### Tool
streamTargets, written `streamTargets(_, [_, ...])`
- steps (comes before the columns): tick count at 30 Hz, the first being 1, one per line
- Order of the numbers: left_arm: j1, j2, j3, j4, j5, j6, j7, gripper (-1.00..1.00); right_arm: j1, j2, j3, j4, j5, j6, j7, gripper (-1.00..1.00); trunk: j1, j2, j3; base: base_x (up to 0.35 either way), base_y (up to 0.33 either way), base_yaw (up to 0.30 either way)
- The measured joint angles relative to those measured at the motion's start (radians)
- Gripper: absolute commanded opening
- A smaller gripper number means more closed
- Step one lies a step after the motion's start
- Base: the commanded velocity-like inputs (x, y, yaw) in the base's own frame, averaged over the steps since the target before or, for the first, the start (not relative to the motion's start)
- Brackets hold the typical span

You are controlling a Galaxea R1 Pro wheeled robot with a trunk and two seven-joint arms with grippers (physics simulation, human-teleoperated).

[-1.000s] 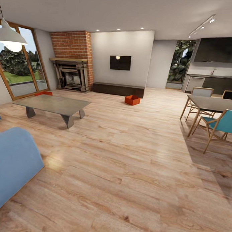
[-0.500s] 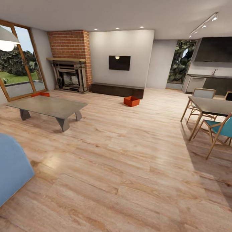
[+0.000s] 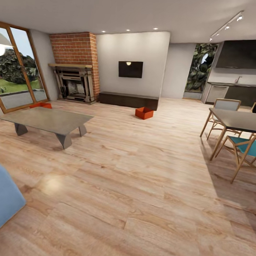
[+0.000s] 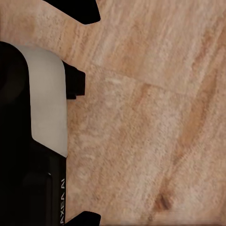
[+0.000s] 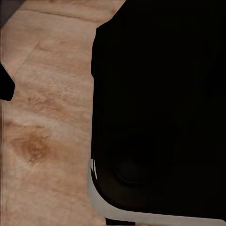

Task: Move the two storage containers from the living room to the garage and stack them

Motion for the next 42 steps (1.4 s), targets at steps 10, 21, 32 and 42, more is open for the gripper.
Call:
streamTargets(10, [0.0, 0.0, 0.0, 0.0, 0.0, 0.0, 0.0, 1.0, 0.0, 0.0, 0.0, 0.0, 0.0, 0.0, 0.0, 1.0, 0.0, 0.0, 0.0, 0.333, -0.129, 0.0])
streamTargets(21, [0.0, -0.001, 0.0, 0.0, 0.0, 0.0, 0.0, 1.0, 0.0, 0.0, 0.0, 0.0, 0.0, 0.0, 0.0, 1.0, 0.0, 0.0, 0.0, 0.333, -0.129, 0.0])
streamTargets(32, [0.0, -0.002, 0.0, 0.0, 0.001, -0.001, 0.0, 1.0, 0.0, 0.0, 0.0, 0.0, 0.001, 0.0, 0.0, 1.0, 0.0, 0.0, 0.0, 0.333, -0.129, 0.0])
streamTargets(42, [0.001, -0.001, 0.0, 0.0, 0.002, -0.003, 0.0, 1.0, 0.0, 0.0, 0.0, 0.0, 0.001, 0.0, 0.0, 1.0, 0.0, 0.0, 0.0, 0.333, -0.129, 0.0])
